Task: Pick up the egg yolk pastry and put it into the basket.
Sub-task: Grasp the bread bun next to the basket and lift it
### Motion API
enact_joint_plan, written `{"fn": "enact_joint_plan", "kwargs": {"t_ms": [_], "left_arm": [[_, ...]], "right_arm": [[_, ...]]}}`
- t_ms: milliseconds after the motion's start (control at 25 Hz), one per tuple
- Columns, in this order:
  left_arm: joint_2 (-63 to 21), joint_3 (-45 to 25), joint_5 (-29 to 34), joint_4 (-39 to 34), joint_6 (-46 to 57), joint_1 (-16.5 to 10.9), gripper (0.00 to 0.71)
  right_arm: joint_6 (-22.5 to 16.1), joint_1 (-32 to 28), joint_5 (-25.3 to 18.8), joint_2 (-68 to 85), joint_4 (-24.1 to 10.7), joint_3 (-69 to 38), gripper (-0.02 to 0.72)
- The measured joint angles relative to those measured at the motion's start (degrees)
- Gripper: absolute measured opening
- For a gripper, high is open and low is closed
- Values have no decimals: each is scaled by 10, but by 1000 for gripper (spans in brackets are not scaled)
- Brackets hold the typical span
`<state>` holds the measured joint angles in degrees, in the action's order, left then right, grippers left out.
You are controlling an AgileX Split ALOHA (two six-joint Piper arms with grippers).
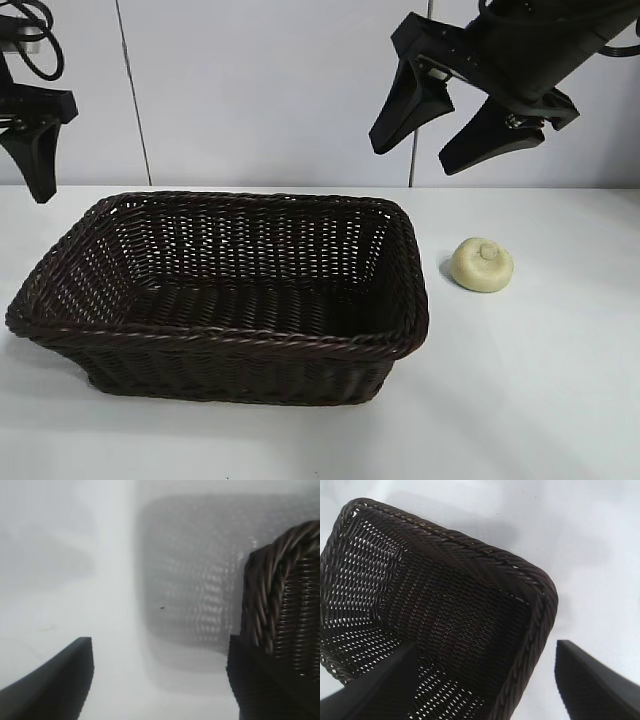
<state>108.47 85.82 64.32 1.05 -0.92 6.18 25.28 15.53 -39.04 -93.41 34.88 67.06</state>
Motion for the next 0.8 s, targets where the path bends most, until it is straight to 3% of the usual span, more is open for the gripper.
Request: {"fn": "enact_joint_plan", "kwargs": {"t_ms": [320, 560, 800], "left_arm": [[0, 1, 23, -10, 2, -69, 540], [-19, 2, 49, -10, 2, -71, 540], [-89, -17, 54, -20, 2, -71, 540]], "right_arm": [[0, 0, 0, 0, 0, 0, 546], [0, 0, 0, 0, 0, 0, 546], [0, 0, 0, 0, -1, 0, 546]]}}
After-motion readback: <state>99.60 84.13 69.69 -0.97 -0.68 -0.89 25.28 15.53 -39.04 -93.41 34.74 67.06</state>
